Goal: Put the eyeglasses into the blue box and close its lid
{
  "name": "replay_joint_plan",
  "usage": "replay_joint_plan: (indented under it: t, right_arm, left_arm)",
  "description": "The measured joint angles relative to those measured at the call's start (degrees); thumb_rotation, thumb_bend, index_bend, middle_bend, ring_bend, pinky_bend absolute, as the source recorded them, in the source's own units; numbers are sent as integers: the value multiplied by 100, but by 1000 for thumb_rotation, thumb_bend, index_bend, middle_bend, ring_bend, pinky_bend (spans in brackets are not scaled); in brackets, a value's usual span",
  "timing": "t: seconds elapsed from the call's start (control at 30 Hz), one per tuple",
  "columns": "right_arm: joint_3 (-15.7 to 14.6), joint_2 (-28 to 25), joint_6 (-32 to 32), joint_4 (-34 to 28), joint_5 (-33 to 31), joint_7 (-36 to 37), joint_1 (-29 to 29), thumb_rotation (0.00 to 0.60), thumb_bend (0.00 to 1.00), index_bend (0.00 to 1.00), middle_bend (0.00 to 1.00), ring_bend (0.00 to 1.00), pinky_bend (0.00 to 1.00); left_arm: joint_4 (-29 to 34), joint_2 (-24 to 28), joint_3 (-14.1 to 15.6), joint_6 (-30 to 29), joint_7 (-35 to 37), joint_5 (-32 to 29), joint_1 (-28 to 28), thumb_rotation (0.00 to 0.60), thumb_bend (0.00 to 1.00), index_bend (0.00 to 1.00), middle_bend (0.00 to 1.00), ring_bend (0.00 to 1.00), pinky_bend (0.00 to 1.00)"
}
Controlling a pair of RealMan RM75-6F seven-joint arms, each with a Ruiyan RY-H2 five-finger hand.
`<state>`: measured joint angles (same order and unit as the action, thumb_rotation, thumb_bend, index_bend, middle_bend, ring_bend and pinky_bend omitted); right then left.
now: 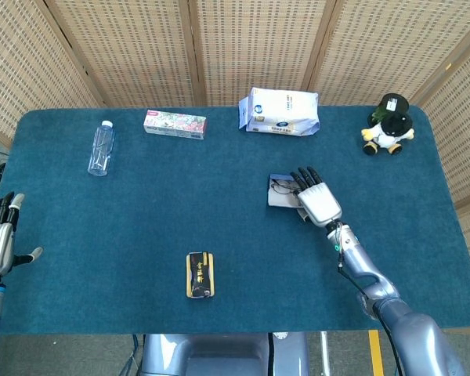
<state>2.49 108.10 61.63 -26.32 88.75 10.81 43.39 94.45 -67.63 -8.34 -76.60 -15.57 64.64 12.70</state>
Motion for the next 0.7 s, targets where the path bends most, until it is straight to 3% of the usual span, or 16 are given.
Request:
replay_joint_plan:
  t: [0.17, 0.43, 0.6, 0.7]
  right_arm:
    - [-127, -359, 266, -635, 150, 3, -113, 600, 607, 685, 126, 0, 60]
    - [-394, -1325, 597, -2404, 420, -393, -342, 600, 608, 690, 126, 0, 60]
    - [-472, -1873, 518, -3362, 458, -802, -404, 600, 609, 690, 127, 0, 60]
    - [-416, -2025, 293, -3621, 361, -954, -373, 600, 609, 690, 128, 0, 60]
  left_arm:
    - [8, 8, 9, 1, 3, 16, -1, 600, 0, 0, 0, 0, 0]
    - [-7, -9, 18, 20, -40, 2, 9, 600, 0, 0, 0, 0, 0]
    - [-19, -23, 16, 51, -74, -39, 26, 600, 0, 0, 0, 0, 0]
    - [-17, -25, 7, 52, -82, -61, 28, 600, 0, 0, 0, 0, 0]
